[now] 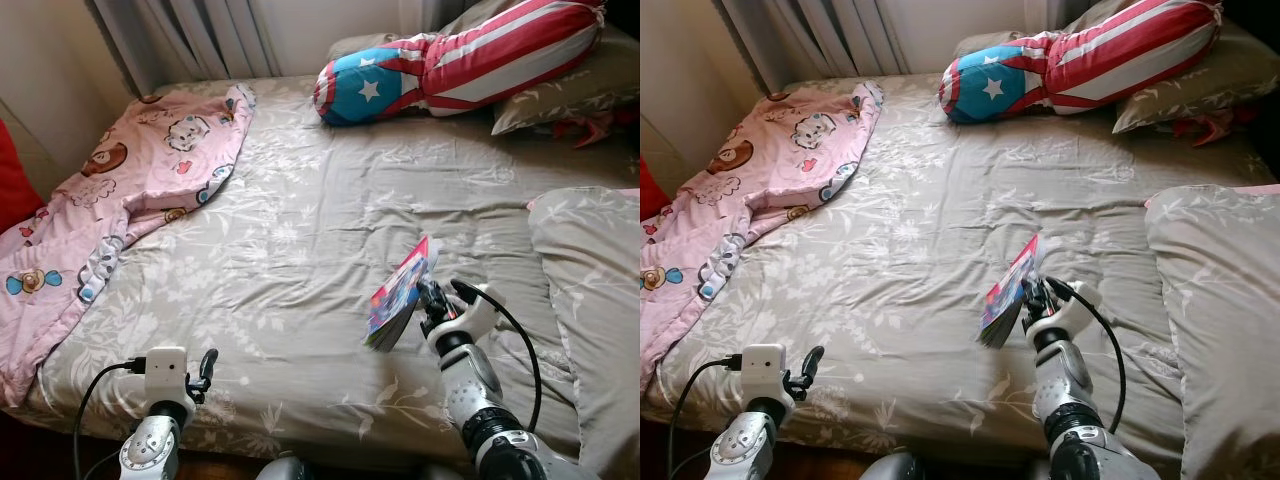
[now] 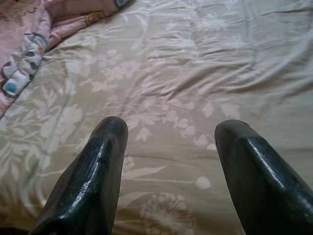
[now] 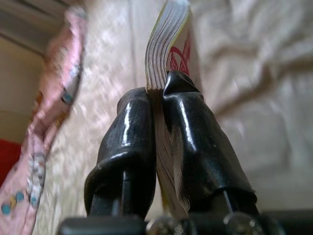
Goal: Clean up the room
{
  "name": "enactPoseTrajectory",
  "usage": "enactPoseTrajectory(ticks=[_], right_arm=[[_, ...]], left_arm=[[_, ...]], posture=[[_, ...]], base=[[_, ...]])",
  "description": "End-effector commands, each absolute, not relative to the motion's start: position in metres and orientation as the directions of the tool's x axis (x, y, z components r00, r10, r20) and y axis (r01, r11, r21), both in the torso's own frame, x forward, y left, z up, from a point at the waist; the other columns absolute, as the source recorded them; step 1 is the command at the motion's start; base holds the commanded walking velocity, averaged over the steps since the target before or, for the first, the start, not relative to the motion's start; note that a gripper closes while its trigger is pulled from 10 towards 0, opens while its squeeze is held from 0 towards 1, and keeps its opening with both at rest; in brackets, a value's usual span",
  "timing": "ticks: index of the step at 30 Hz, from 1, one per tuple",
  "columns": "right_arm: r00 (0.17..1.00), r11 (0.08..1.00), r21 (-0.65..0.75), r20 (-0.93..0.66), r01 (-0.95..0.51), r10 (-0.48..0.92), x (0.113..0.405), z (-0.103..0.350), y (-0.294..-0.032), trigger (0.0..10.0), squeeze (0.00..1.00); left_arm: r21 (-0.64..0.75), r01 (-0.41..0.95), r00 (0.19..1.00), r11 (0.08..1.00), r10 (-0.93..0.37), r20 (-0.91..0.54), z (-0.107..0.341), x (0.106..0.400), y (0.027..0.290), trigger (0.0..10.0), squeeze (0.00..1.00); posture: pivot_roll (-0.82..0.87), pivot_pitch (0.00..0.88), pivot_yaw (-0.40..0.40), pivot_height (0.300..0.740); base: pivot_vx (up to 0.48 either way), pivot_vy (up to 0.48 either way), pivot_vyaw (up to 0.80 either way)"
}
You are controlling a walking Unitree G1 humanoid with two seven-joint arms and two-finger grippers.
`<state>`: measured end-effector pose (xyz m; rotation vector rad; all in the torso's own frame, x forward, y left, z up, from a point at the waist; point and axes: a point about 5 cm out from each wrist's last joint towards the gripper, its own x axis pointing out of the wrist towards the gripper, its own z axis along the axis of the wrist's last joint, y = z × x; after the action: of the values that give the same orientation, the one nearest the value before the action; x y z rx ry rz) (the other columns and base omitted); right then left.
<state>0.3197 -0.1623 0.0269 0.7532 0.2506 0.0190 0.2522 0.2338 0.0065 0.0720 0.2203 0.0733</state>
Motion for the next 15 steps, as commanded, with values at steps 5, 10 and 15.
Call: enactPoseTrajectory(ticks=[5, 10, 15], right_arm=[[0.909, 0.701, 0.645, -0.416, 0.304, -0.012, 0.295, -0.003, -0.184, 10.0, 0.00], [0.855, 0.685, 0.580, -0.503, 0.441, -0.125, 0.279, -0.016, -0.204, 10.0, 0.00], [0.849, 0.680, 0.571, -0.507, 0.460, -0.149, 0.278, -0.016, -0.207, 10.0, 0.00]], left_arm=[[0.102, -0.080, 0.969, 0.992, 0.101, -0.224, 0.010, 0.248, 0.247, 10.0, 0.00], [0.109, -0.067, 0.970, 0.992, 0.091, -0.227, 0.009, 0.246, 0.248, 10.0, 0.00], [0.114, -0.062, 0.967, 0.992, 0.088, -0.240, 0.008, 0.242, 0.249, 10.0, 0.00]], posture=[[0.04, 0.158, 0.168, 0.662], [0.04, 0.178, 0.184, 0.662], [0.04, 0.191, 0.186, 0.662]], base=[[0.000, 0.000, 0.00], [0.000, 0.000, 0.00], [0.000, 0.000, 0.00]])
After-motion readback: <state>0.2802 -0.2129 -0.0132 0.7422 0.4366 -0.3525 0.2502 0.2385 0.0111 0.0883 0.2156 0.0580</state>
